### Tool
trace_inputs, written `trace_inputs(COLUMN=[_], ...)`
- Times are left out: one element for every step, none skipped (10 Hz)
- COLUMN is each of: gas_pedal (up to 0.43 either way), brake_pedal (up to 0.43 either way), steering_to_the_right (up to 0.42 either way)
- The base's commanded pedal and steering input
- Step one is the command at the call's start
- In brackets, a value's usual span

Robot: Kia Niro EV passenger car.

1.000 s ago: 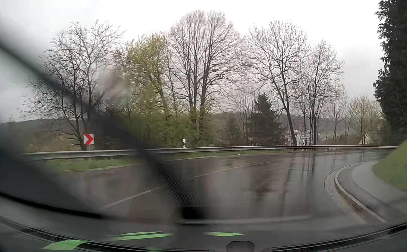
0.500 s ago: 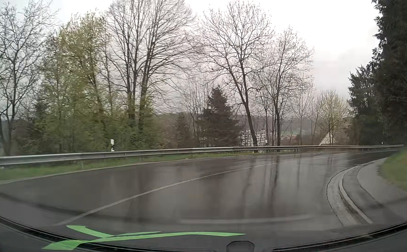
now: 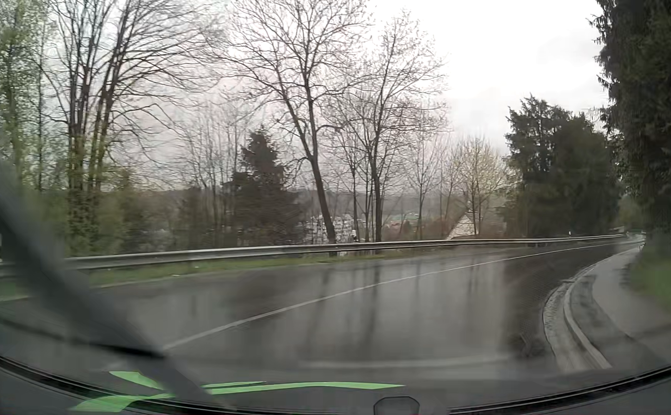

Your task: Follow the waypoints while adhering to traffic rules and regulations

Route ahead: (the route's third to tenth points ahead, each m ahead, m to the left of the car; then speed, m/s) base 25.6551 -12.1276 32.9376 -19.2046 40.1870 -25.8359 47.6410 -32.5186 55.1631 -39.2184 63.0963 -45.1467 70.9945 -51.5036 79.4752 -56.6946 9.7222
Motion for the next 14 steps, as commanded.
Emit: trace_inputs(gas_pedal=[0.000, 0.000, 0.067, 0.067, 0.087, 0.098, 0.098, 0.098, 0.118, 0.118, 0.118, 0.118, 0.130, 0.130], brake_pedal=[0.000, 0.000, 0.000, 0.000, 0.000, 0.000, 0.000, 0.000, 0.000, 0.000, 0.000, 0.000, 0.000, 0.000], steering_to_the_right=[0.184, 0.180, 0.177, 0.174, 0.171, 0.170, 0.165, 0.157, 0.149, 0.140, 0.135, 0.133, 0.130, 0.127])
